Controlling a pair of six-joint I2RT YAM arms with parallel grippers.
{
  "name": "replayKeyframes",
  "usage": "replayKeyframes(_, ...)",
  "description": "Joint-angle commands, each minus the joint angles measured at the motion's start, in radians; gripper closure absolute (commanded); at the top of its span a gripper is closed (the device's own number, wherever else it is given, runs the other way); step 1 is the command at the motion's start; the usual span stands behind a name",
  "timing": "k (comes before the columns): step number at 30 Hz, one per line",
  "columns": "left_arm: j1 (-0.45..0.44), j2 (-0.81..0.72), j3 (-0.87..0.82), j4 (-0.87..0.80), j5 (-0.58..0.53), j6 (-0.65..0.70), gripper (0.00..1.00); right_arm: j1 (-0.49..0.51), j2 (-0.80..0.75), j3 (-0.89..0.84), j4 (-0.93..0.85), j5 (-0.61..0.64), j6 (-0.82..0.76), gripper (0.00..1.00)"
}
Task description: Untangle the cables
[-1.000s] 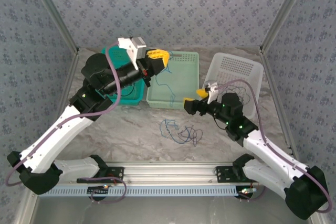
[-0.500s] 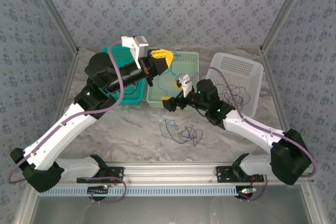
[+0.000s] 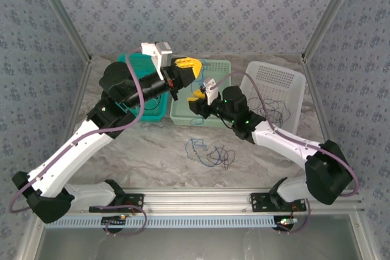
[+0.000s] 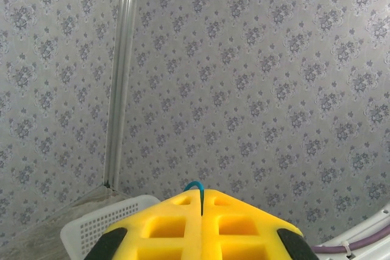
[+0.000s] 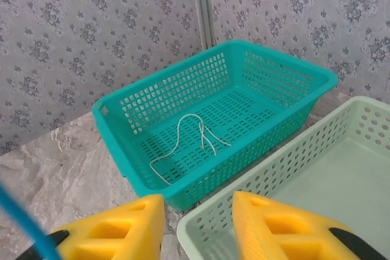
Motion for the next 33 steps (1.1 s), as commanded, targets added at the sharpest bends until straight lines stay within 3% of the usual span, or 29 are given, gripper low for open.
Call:
replayKeyframes(1, 0.008, -0.028, 0.005, 0.026, 0.013, 0.009, 0.98, -0.008, 0.017, 0.029, -0.028, 0.000, 0.007, 0.65)
replayKeyframes(9, 0.009, -0.056, 0.047, -0.047, -0.053, 0.093, 0.98, -0.006, 0.034, -0.030, -0.075, 0.017, 0.020, 0.68)
replayKeyframes(22, 0.010, -0.058, 0.169, -0.136, -0.063, 0.162, 0.98, -0.011, 0.057, -0.161, -0.006, 0.032, 0.086, 0.73)
replayKeyframes(33, 0.010, -0.046, 0.283, -0.235, -0.094, 0.242, 0.98, 0.009, 0.054, -0.245, 0.036, 0.030, 0.126, 0.85)
